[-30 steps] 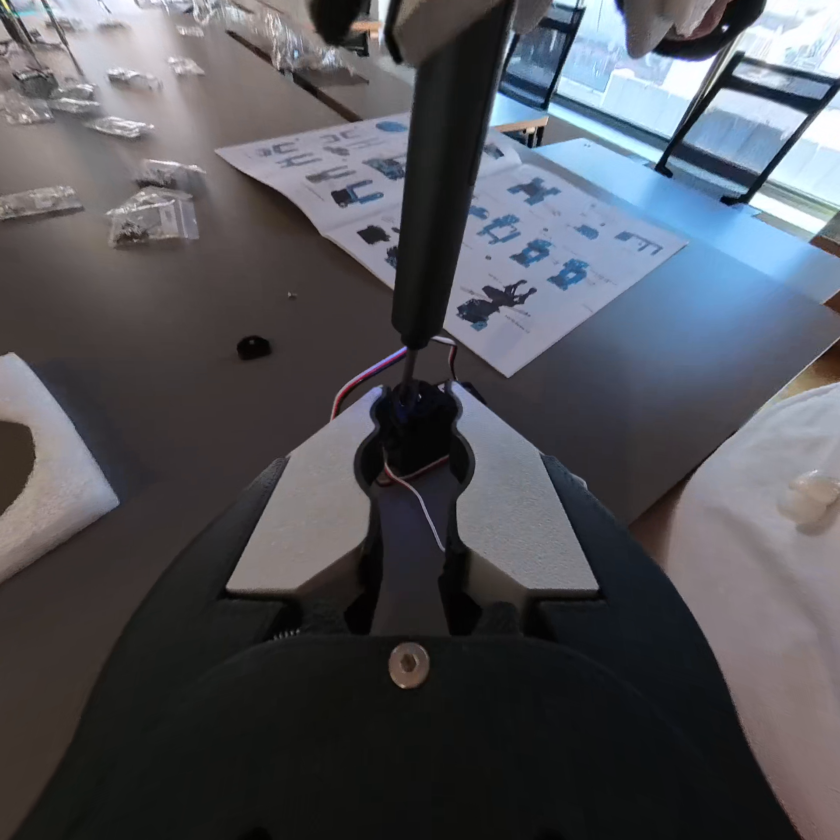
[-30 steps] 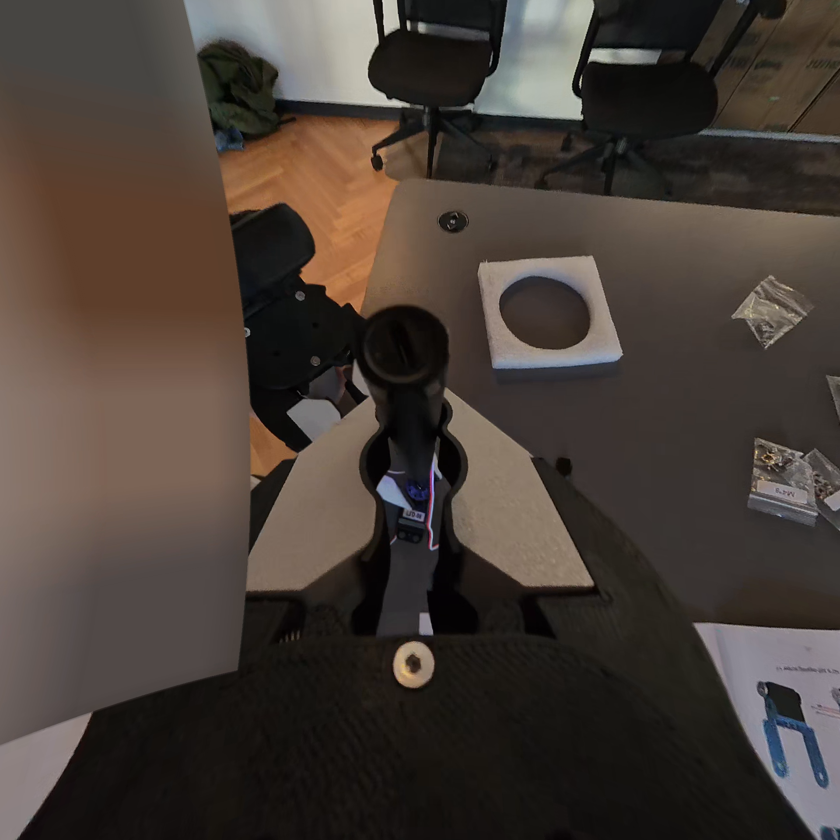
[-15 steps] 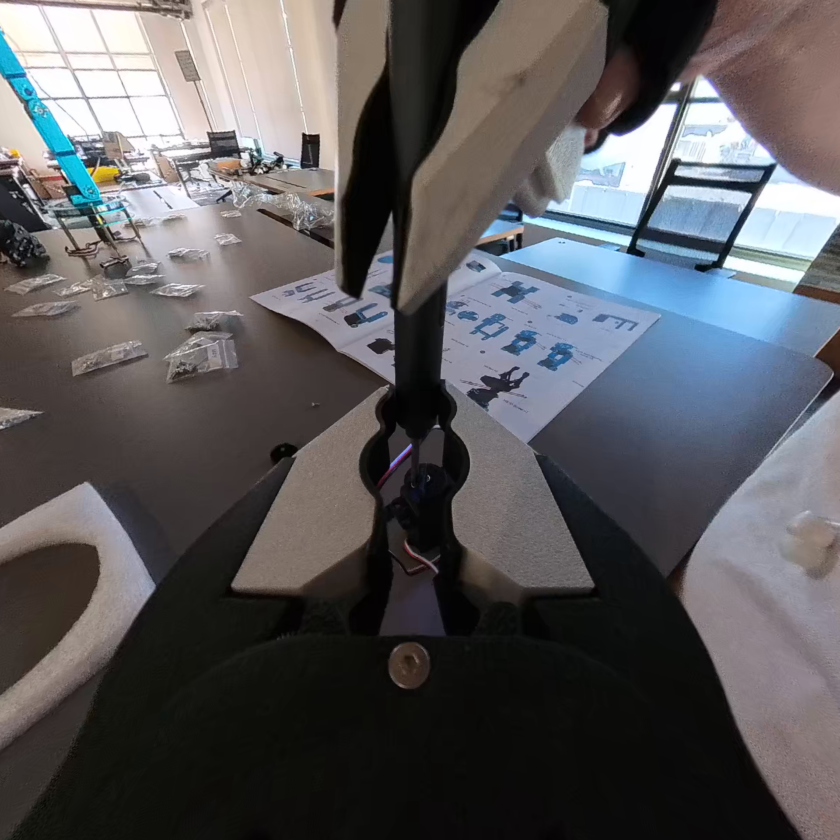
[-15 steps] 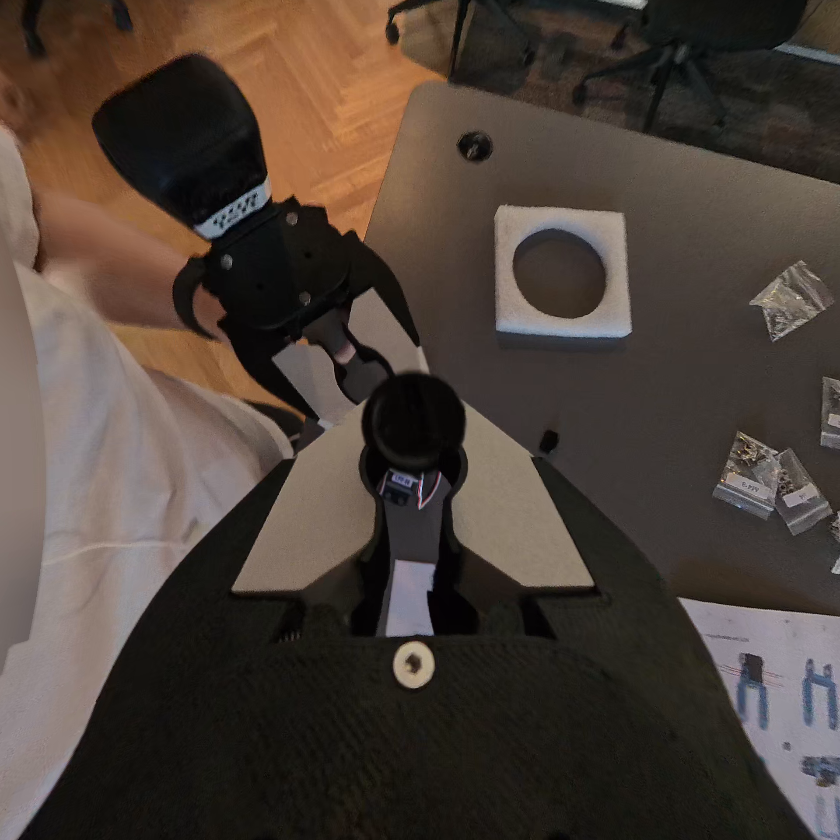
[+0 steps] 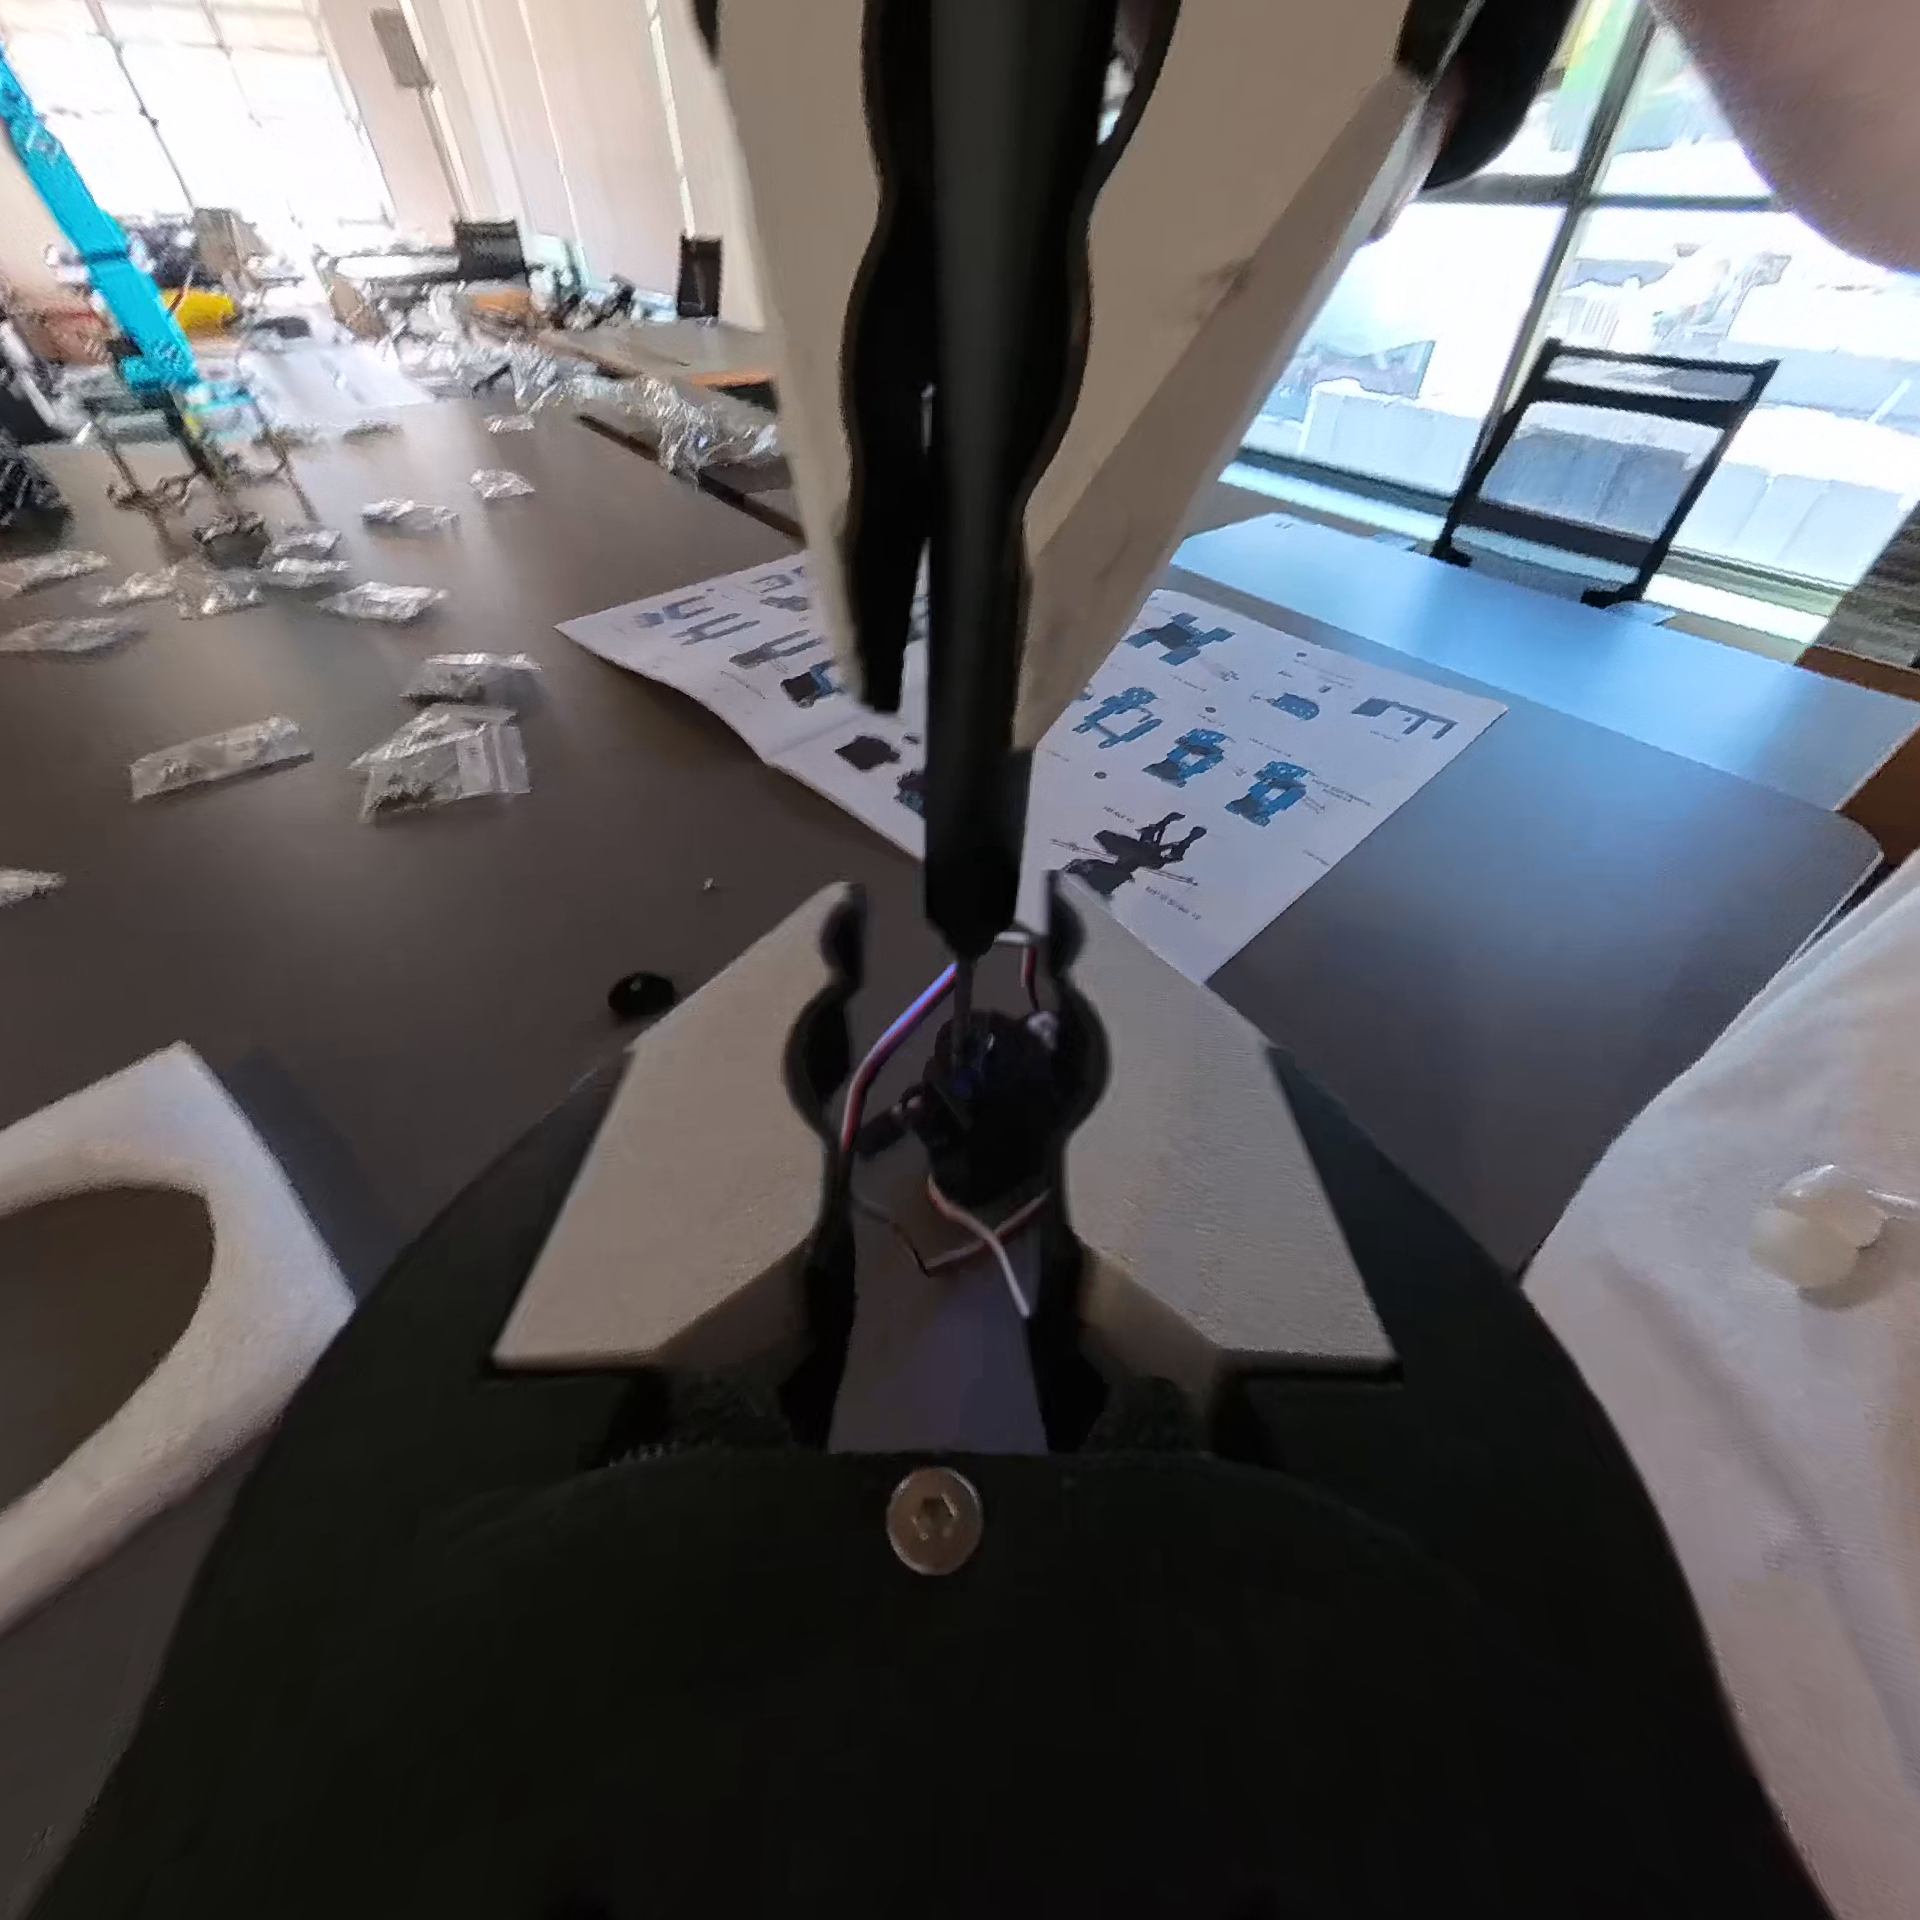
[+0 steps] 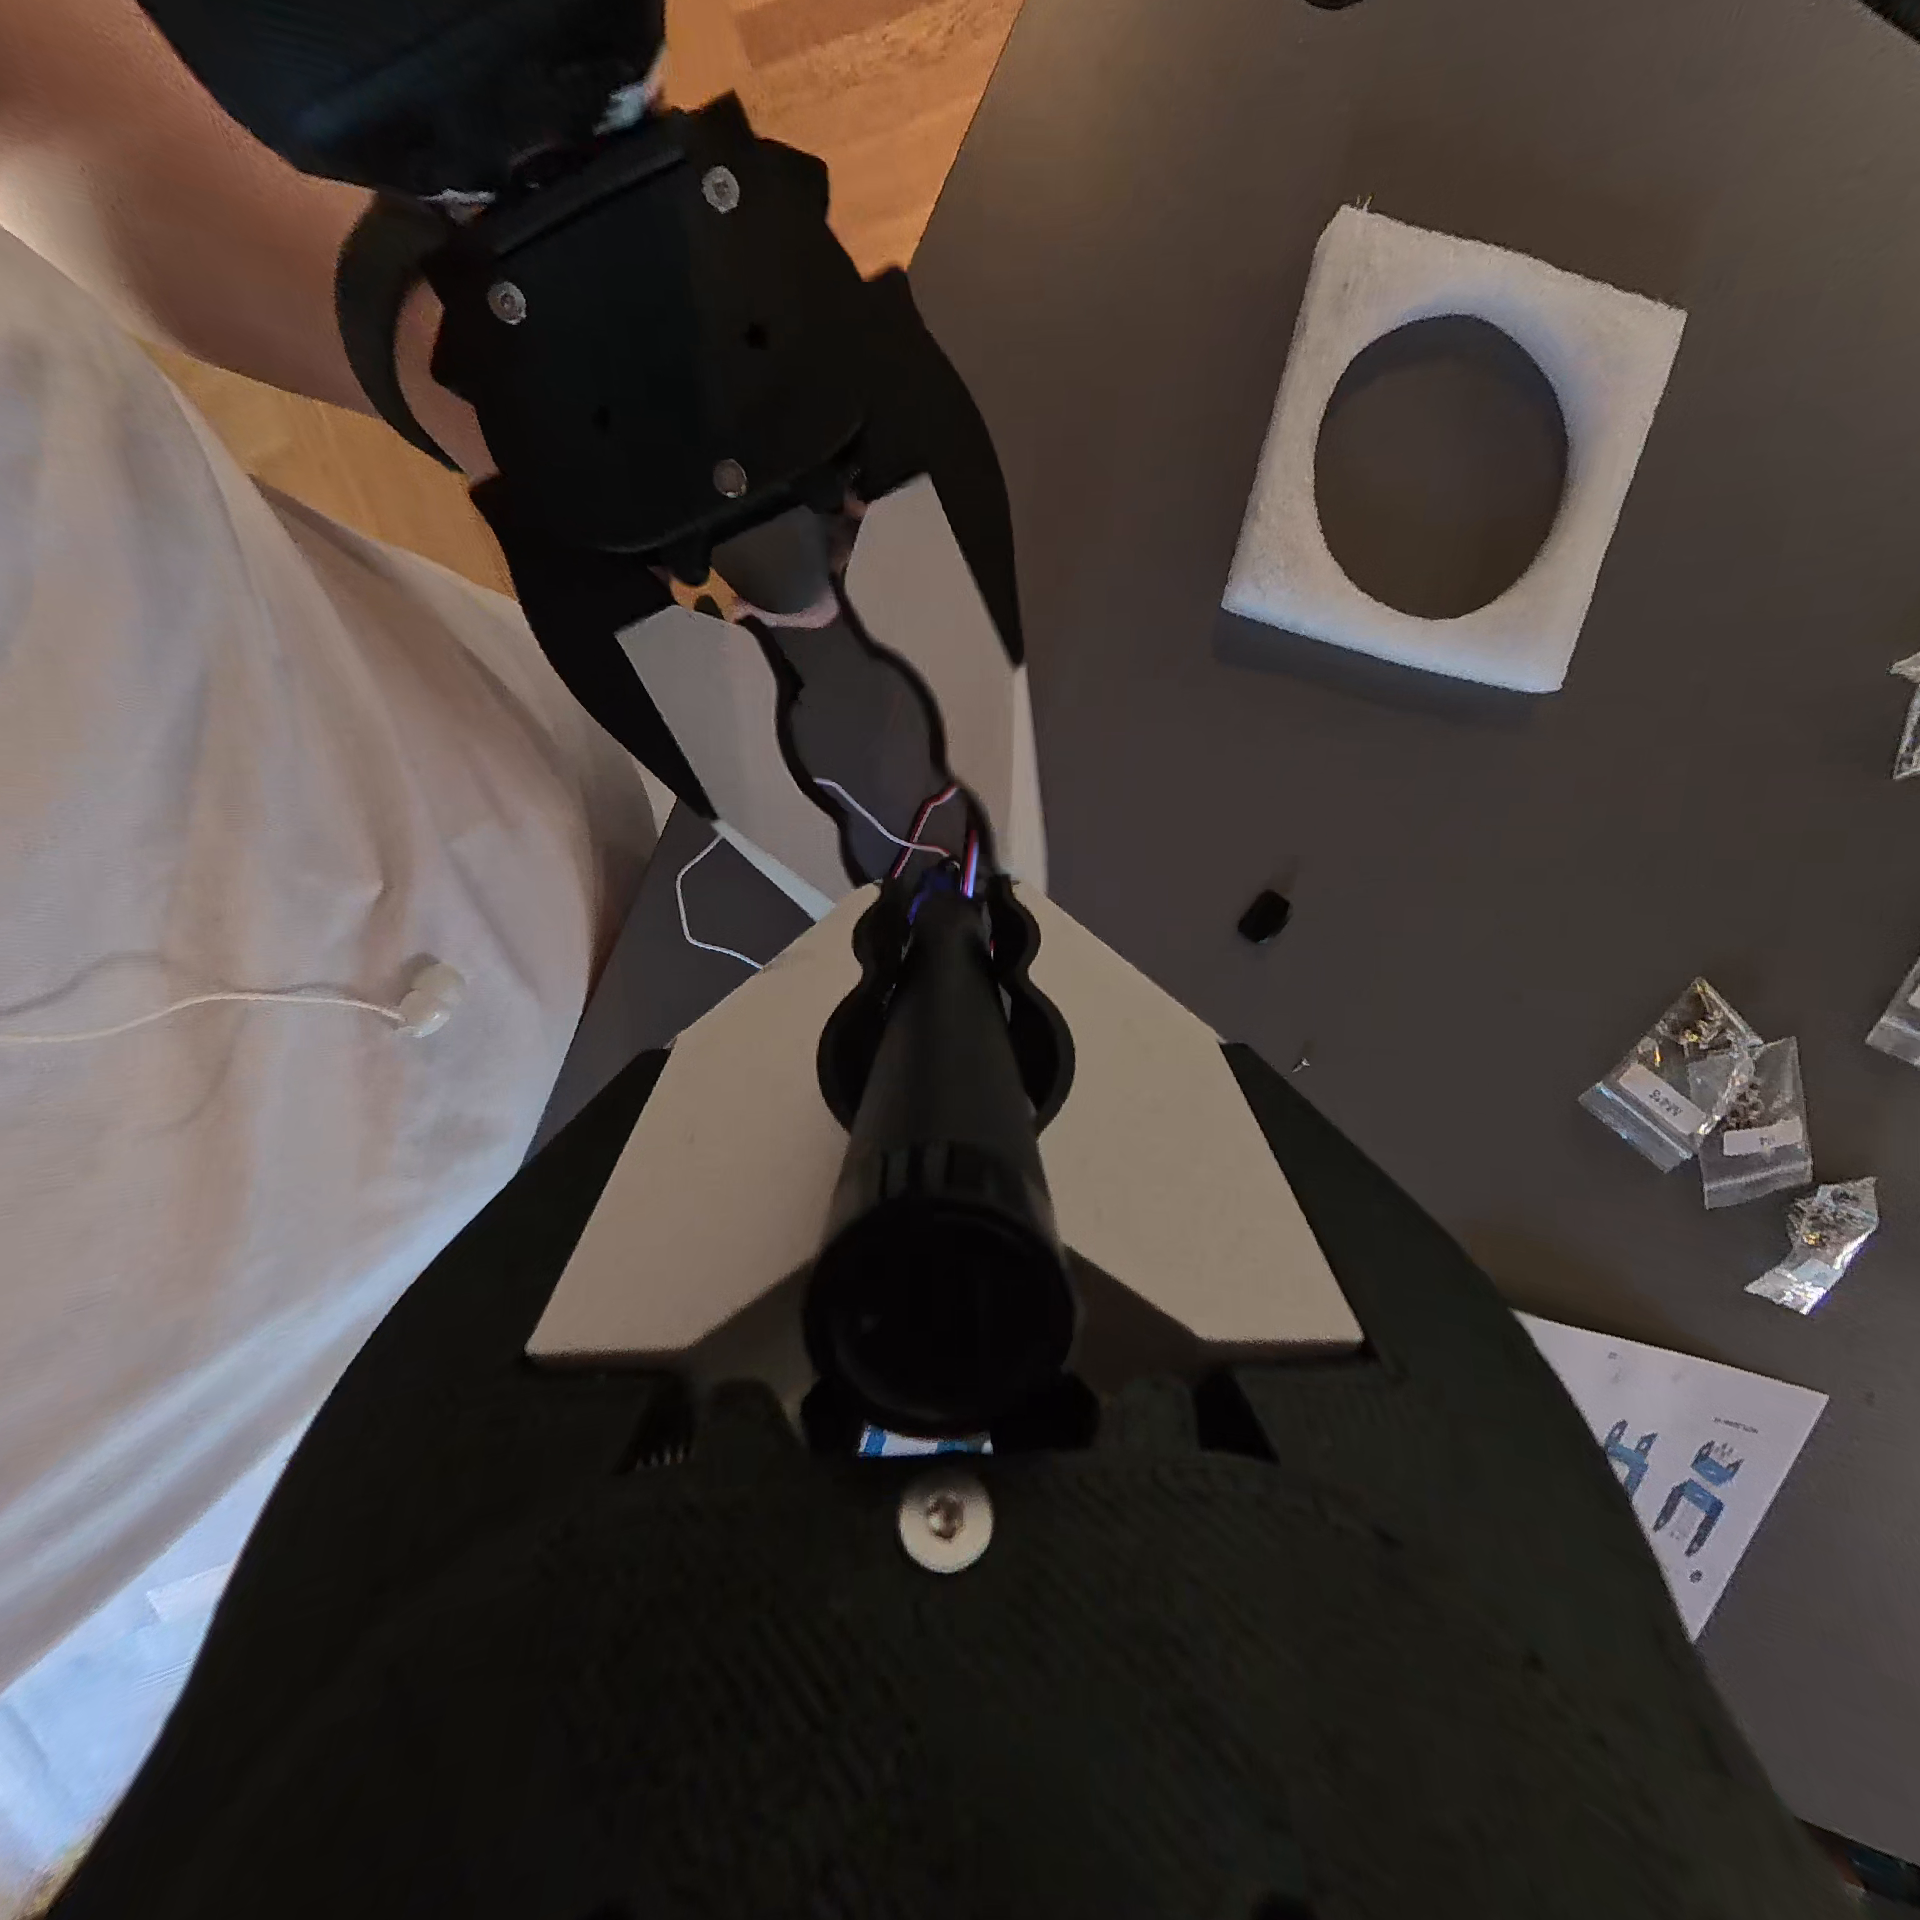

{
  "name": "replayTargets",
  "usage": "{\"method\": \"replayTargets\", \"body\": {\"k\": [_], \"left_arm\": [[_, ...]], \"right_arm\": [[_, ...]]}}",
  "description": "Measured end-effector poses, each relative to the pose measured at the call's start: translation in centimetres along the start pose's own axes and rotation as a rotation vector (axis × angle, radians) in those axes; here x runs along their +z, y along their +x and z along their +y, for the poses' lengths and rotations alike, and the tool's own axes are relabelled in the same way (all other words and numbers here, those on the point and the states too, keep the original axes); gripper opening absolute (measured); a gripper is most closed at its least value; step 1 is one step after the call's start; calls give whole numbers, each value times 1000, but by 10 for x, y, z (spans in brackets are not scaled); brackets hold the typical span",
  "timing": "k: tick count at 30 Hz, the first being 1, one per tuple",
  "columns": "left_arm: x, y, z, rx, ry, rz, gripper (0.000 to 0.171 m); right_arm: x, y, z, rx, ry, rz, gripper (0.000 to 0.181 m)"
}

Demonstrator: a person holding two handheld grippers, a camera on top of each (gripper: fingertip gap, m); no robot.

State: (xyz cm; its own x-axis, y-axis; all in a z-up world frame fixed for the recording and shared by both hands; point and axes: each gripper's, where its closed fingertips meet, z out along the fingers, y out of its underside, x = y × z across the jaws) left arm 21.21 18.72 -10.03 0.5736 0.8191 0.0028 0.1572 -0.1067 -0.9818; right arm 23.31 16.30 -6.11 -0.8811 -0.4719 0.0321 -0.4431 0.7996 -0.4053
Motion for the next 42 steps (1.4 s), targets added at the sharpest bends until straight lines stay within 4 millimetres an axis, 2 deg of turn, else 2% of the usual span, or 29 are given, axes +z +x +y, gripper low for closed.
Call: {"method": "replayTargets", "body": {"k": [1,4,8,11,14,15,16,18,20,23,26,29,32,39,42], "left_arm": [[-4,-2,4,-16,-21,-15,46],[-19,6,18,-64,-63,16,33],[-15,7,33,-110,-131,3,36],[-14,4,26,-99,-99,-58,33],[-24,10,7,-28,-15,-115,13],[-26,13,5,5,-10,-130,13],[-25,15,8,22,-36,-145,21],[-17,15,27,-9,-145,-148,39],[-9,15,43,-77,-201,-130,45],[-1,12,39,-140,-146,-123,35],[2,3,32,-105,-115,-146,23],[10,1,43,-90,-184,-116,33],[12,7,44,-94,-182,-60,22],[11,12,44,-122,-201,54,21],[9,17,45,-78,-237,139,21]], "right_arm": [[0,0,1,3,-6,0,17],[-1,-1,2,17,1,1,16],[-1,0,2,50,26,9,16],[-2,1,2,65,29,10,16],[-2,3,2,101,35,11,15],[-1,4,2,115,38,8,15],[-1,4,3,128,40,6,16],[-1,6,3,153,50,3,15],[-1,6,2,169,60,5,15],[-1,6,1,182,71,6,15],[-1,6,1,188,82,8,15],[-1,7,1,198,92,4,15],[-1,7,1,196,97,2,15],[-2,2,4,73,91,-41,15],[-3,0,6,4,83,-82,16]]}}
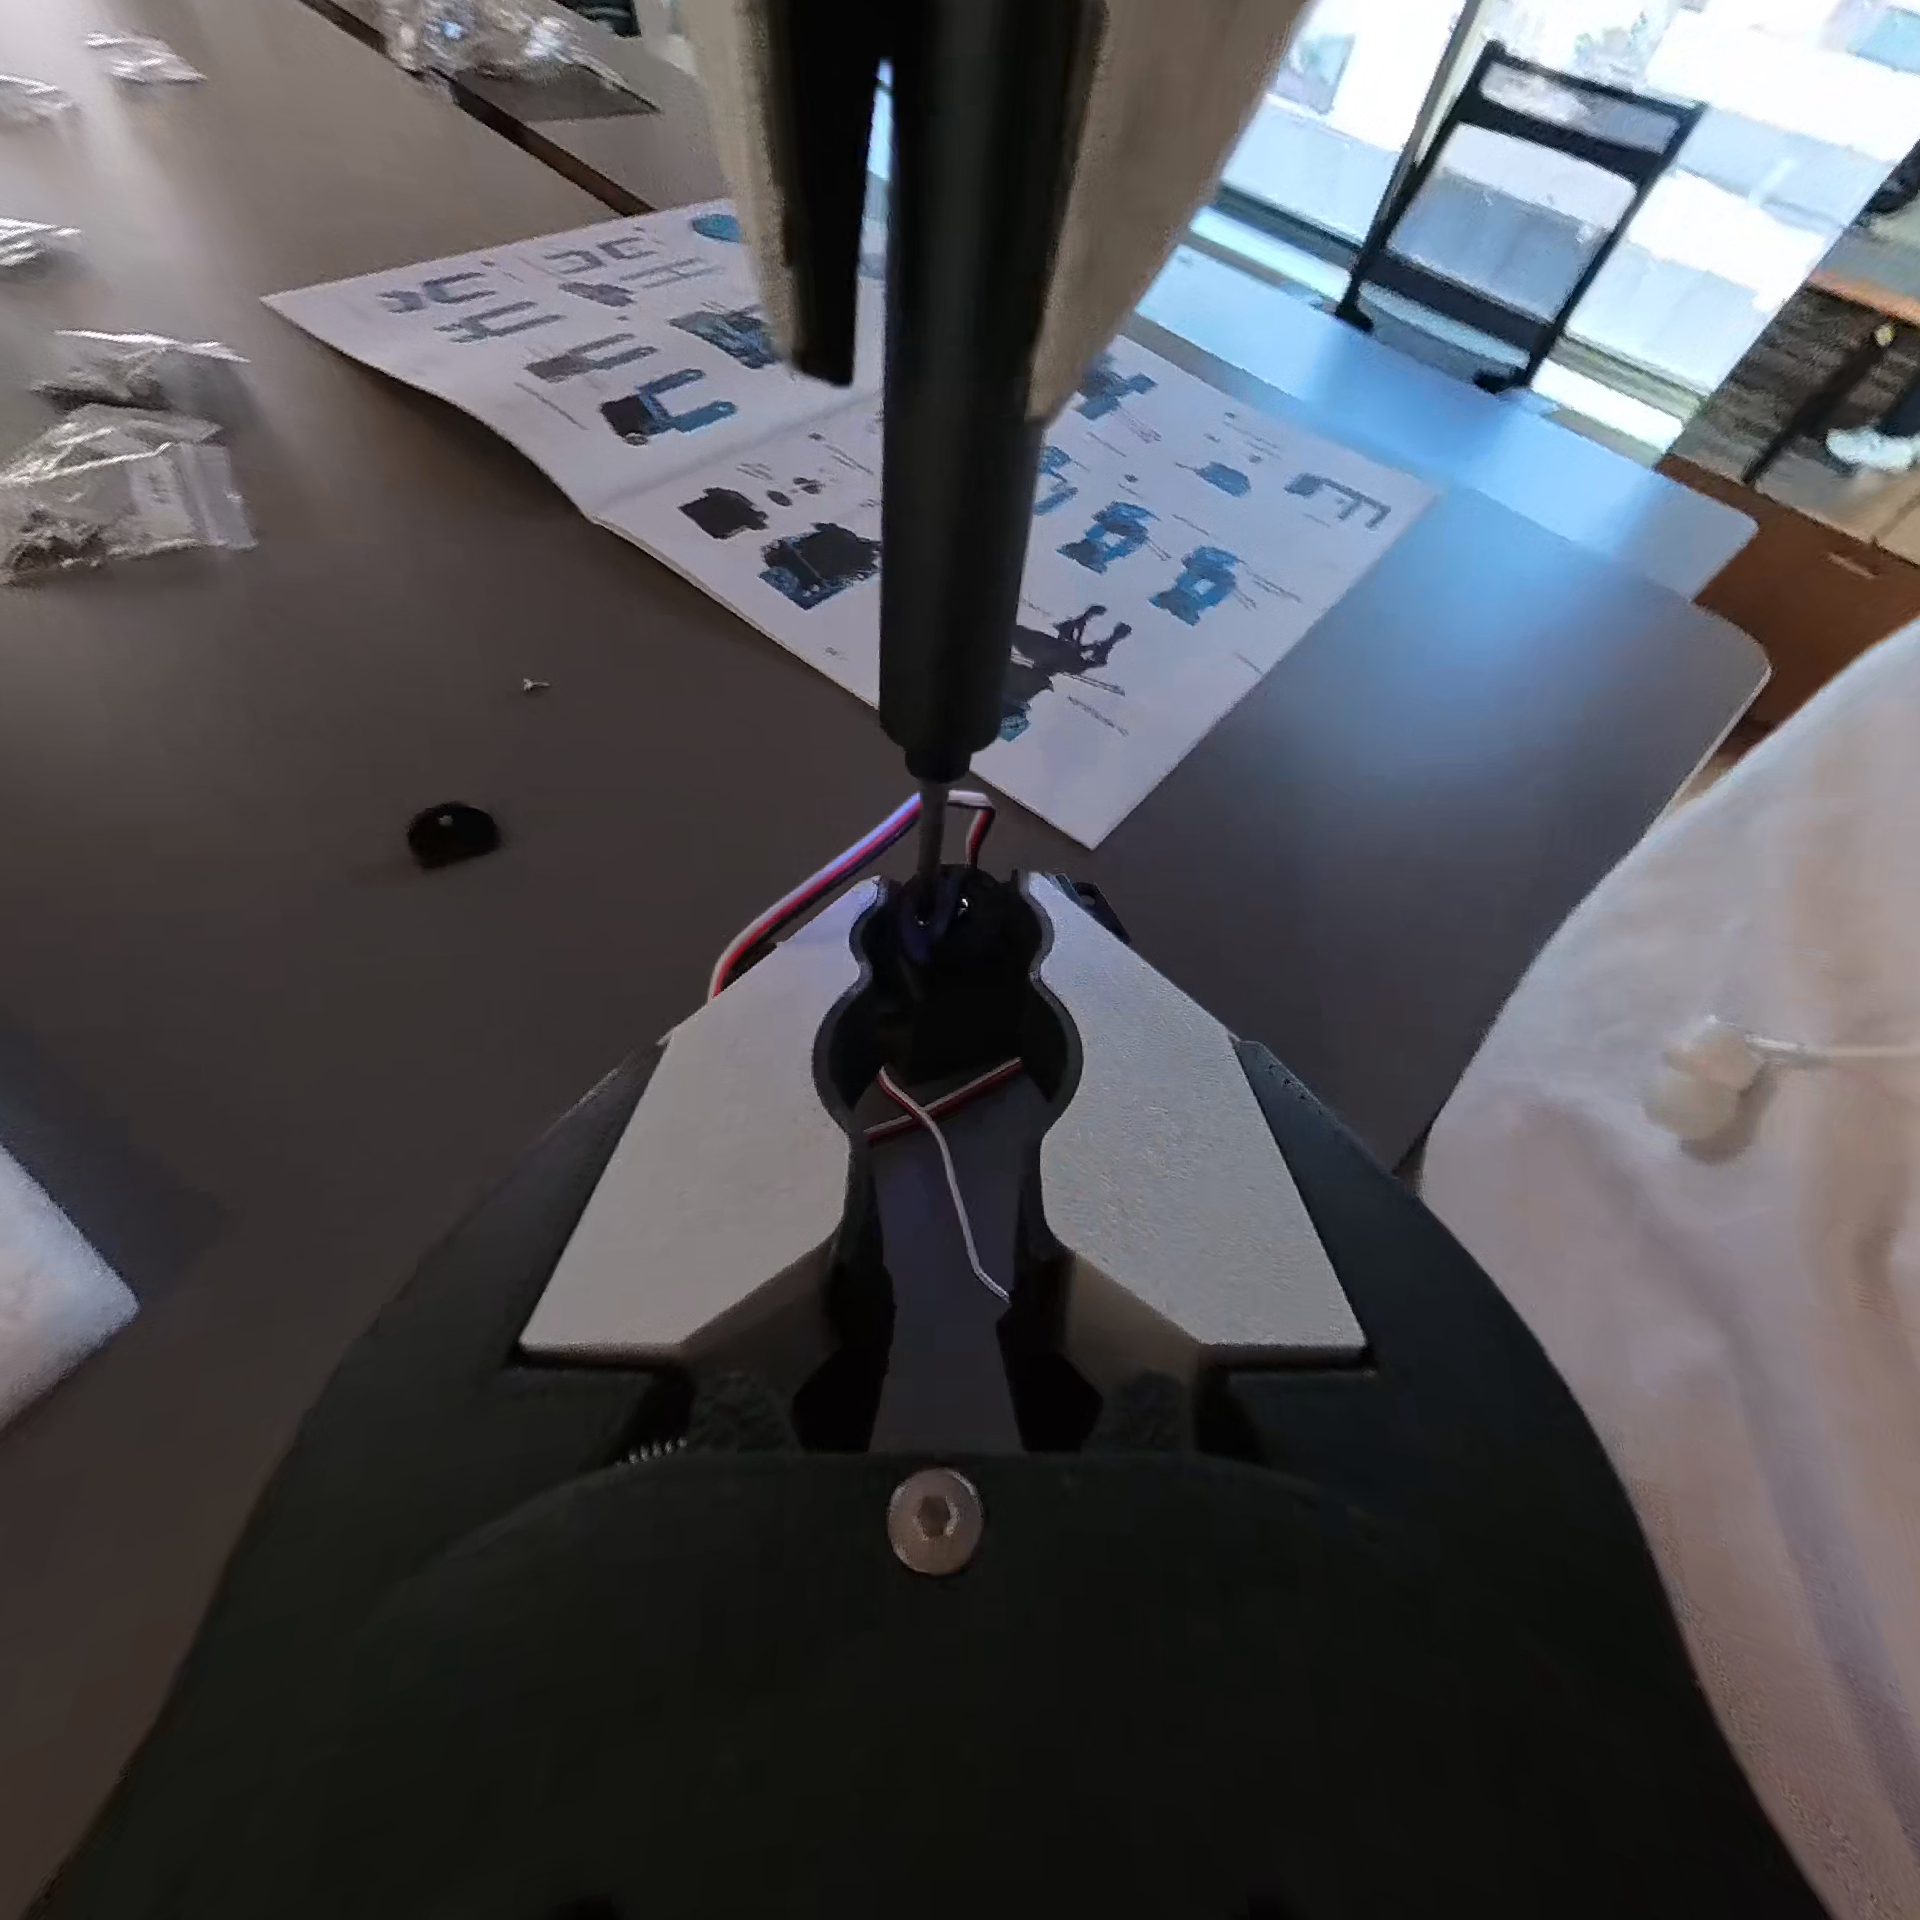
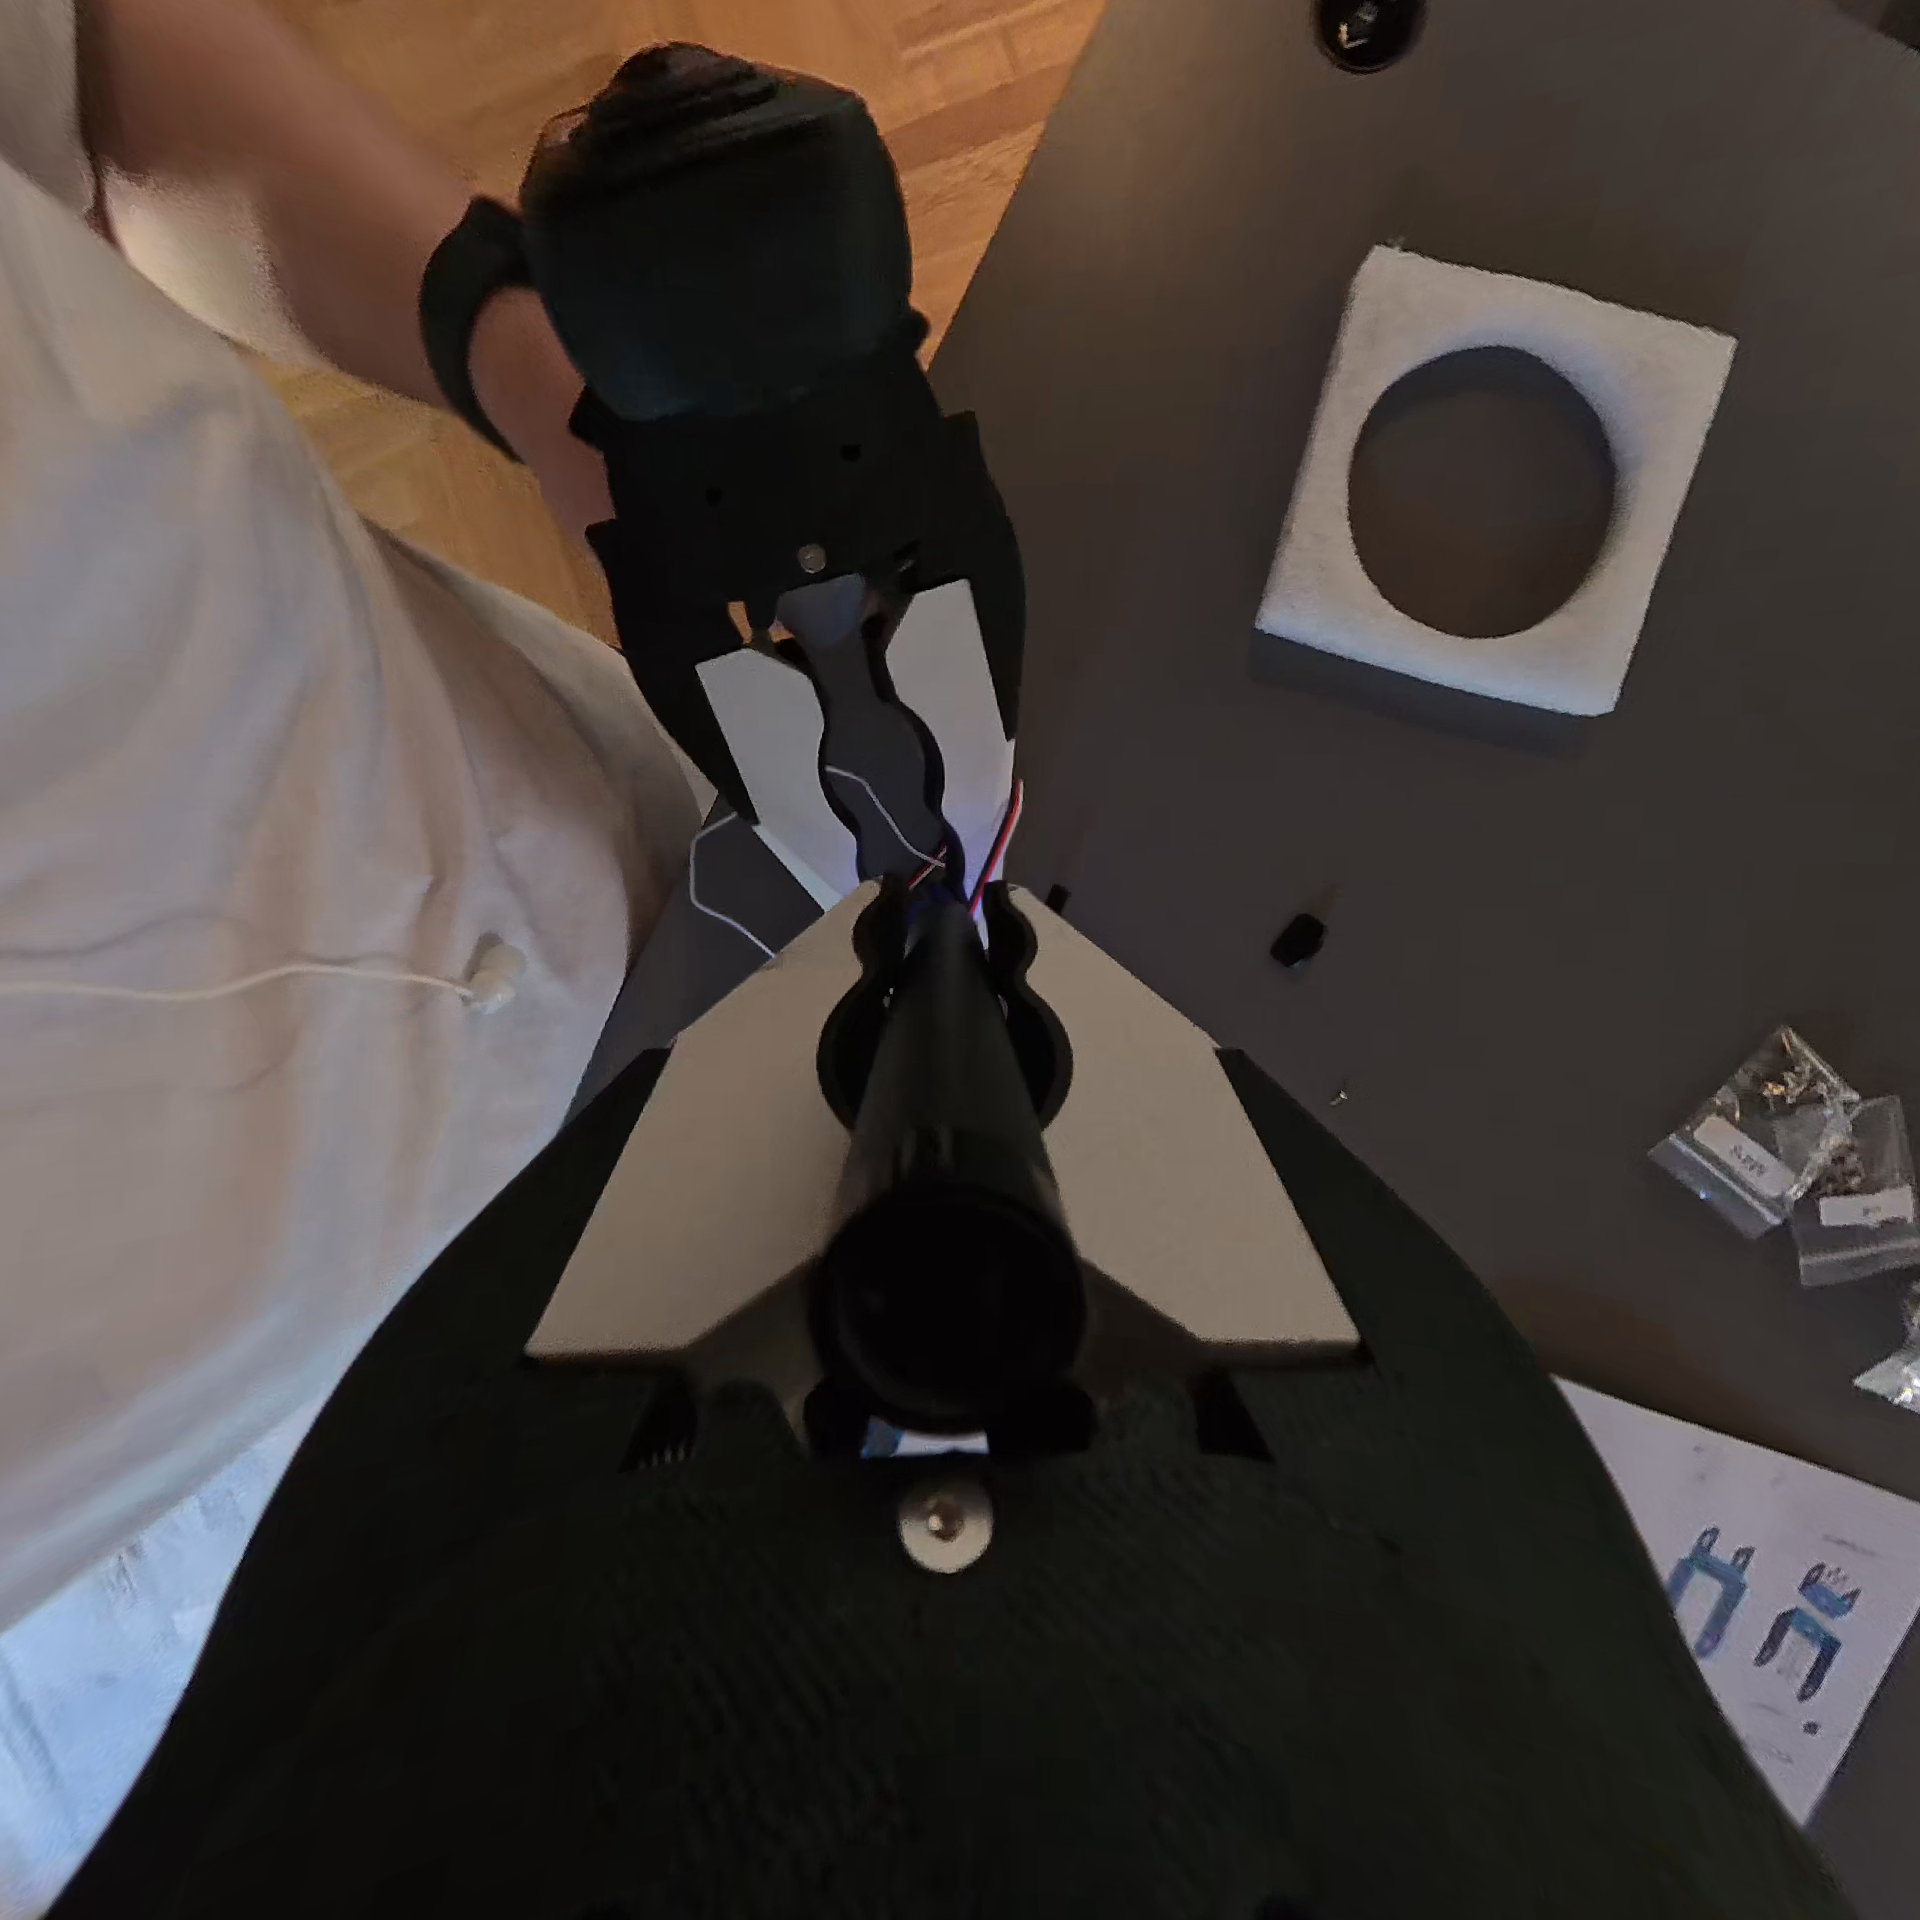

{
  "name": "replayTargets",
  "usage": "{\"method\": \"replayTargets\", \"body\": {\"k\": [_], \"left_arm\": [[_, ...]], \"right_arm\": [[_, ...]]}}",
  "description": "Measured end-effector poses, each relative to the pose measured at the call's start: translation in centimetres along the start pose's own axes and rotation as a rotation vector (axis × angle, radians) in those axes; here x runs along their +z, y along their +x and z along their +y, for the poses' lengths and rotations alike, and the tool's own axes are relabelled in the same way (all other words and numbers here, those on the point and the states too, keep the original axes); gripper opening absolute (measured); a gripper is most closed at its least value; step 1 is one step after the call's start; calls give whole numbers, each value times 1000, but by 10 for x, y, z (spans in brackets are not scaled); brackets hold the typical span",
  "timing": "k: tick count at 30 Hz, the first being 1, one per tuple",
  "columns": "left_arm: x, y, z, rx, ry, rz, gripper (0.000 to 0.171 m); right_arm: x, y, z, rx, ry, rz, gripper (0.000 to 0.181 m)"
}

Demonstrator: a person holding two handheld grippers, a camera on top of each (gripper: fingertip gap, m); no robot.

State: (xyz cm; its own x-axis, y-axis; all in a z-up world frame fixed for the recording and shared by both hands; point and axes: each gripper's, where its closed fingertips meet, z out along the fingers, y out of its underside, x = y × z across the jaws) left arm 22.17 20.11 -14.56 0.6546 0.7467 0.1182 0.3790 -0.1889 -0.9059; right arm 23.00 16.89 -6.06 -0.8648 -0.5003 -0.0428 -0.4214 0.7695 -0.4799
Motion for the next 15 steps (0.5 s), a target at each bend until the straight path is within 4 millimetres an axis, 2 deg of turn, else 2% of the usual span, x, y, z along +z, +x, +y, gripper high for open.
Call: {"method": "replayTargets", "body": {"k": [3,15], "left_arm": [[1,2,0,82,-36,52,20],[3,9,0,154,-57,272,20]], "right_arm": [[0,0,1,-53,2,-49,16],[-3,-11,5,-297,-2,-150,15]]}}
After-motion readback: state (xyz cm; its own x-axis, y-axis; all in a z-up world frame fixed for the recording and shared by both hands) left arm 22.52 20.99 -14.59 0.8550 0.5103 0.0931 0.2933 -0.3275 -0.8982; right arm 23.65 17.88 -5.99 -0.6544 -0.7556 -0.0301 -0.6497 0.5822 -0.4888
